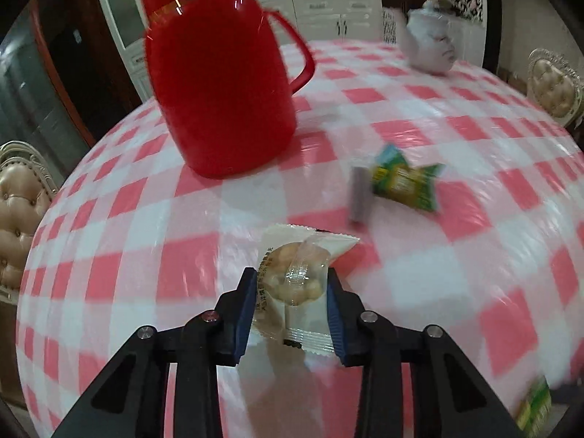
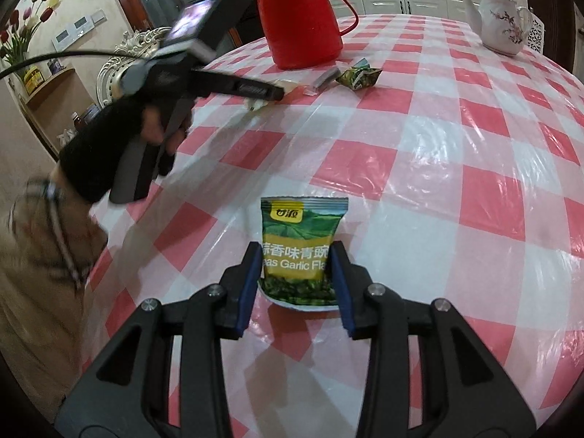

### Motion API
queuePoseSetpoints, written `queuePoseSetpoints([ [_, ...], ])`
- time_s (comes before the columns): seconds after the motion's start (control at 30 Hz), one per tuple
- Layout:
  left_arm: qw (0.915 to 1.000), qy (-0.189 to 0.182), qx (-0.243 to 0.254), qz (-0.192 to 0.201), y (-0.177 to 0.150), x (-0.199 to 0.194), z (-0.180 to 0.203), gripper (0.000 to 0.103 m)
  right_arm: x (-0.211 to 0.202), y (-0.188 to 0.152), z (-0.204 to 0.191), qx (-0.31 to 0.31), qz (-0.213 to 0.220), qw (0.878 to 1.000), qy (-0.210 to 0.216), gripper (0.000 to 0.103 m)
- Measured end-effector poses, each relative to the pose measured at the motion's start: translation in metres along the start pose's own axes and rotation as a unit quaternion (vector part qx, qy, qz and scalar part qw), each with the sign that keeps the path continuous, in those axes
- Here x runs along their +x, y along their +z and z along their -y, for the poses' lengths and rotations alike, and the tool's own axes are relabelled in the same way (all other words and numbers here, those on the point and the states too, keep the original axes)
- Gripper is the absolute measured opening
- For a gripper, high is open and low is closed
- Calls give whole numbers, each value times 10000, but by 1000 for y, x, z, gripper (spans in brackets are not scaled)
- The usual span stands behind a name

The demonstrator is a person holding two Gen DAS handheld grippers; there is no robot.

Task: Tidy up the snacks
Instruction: 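Carry the white bread packet and green pea bag over the box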

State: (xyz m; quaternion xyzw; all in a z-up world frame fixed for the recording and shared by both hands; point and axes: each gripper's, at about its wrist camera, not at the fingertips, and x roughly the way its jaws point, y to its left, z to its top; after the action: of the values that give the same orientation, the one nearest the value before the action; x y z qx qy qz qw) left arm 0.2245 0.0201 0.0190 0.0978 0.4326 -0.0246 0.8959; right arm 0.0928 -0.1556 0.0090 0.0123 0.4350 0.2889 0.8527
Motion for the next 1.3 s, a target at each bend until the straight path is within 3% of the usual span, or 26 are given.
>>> queuePoseSetpoints([
  [0.13,9981,294,-352,400,-45,-60,10,37,0,1,0,17,36,10000,5,39],
  [0.3,9938,-77,-987,513,-83,-117,17,37,-4,0,-1,1,124,9999,21,36],
  [0.4,9915,-11,-1124,663,-106,-144,33,37,-6,-1,-2,-21,154,9999,2,36],
  [0.57,9885,-10,-1360,666,-135,-155,49,37,-10,-2,-5,-93,246,9996,-118,36],
  [0.7,9855,-48,-1538,713,-158,-161,51,37,-12,-2,4,188,290,9991,-251,36],
  [0.97,9831,-87,-1585,915,-178,-185,53,37,-35,-26,-11,307,298,9990,-90,36],
  [1.3,9838,-252,-1484,973,-197,-206,65,37,-84,-58,-44,69,608,9980,-133,36],
])
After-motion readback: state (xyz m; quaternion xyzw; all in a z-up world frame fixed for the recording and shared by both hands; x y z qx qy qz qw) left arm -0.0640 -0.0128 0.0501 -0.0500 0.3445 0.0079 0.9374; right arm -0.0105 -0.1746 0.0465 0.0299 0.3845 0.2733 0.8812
